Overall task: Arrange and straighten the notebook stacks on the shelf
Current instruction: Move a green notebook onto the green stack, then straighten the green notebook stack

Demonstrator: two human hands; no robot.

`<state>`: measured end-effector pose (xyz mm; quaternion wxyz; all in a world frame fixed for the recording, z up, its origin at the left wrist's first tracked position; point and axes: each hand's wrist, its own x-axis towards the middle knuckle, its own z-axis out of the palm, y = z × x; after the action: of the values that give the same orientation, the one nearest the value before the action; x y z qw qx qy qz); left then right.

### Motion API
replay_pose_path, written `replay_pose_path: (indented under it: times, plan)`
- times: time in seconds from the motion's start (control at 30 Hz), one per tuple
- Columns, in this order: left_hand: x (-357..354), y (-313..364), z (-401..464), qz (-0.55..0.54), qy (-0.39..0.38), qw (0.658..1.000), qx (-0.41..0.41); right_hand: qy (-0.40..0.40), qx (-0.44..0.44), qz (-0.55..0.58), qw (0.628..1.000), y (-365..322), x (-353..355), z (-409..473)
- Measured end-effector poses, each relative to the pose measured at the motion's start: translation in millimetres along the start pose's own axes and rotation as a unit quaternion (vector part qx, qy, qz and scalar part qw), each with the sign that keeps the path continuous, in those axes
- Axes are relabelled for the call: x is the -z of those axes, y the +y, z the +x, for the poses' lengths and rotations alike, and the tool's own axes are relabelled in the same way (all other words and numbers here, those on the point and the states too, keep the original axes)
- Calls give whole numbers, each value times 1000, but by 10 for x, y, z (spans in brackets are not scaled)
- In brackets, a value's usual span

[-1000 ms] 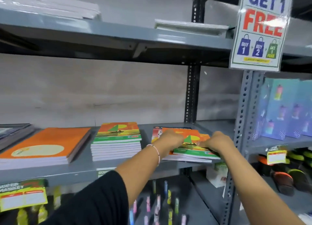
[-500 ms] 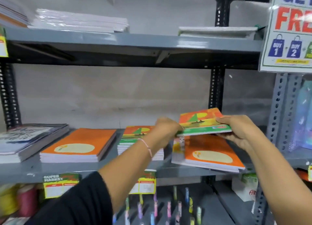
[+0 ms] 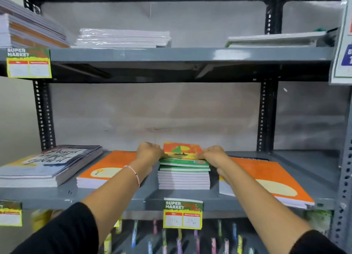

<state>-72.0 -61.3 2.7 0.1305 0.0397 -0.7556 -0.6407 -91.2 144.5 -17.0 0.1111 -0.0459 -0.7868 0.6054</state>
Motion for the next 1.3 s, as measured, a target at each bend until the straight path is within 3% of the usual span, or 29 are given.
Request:
replay_pose_path:
  times: [0.13, 0.2, 0.3, 0.37, 0.43, 0.5, 0.67, 0.77, 0.83, 0.93, 1.1, 1.3]
  plan:
    - [53, 46, 39, 160, -20, 986, 41, -8, -17, -33, 999, -49, -1, -137]
    - [42, 125, -40, 247, -4, 969, 4, -7, 7, -58, 998, -75, 104, -194]
    - [-163, 233, -264, 147, 33, 982, -114, 108, 42, -134, 984, 12, 579, -239]
    - [-473, 339, -441, 30, -60, 990, -121, 190, 10, -258, 947, 133, 1017, -281]
    - [-850, 416, -632, -51, -212, 974, -55, 219, -83, -366, 901, 267, 1389, -351]
    - [-1204, 411, -760, -48, -309, 949, 31, 183, -166, -423, 872, 345, 1603, -446]
    - [-1673, 305, -810, -2, -337, 924, 179, 124, -197, -431, 872, 350, 1879, -550]
    - [-1731, 301, -765, -9, -327, 923, 204, 144, -184, -360, 903, 371, 2009, -555]
    - [-1746, 297, -718, -10, -333, 918, 215, 173, -166, -242, 940, 402, 2086, -551]
    - [-1745, 322, -670, -10, -346, 908, 235, 156, -156, -55, 974, 318, 2116, -664]
    - [-1636, 435, -699, -56, -399, 881, 249, 171, -65, 59, 981, -73, 2096, -874]
    - [-993, 659, -519, -147, -432, 871, 183, 156, 34, 182, 970, -718, 1754, -1054]
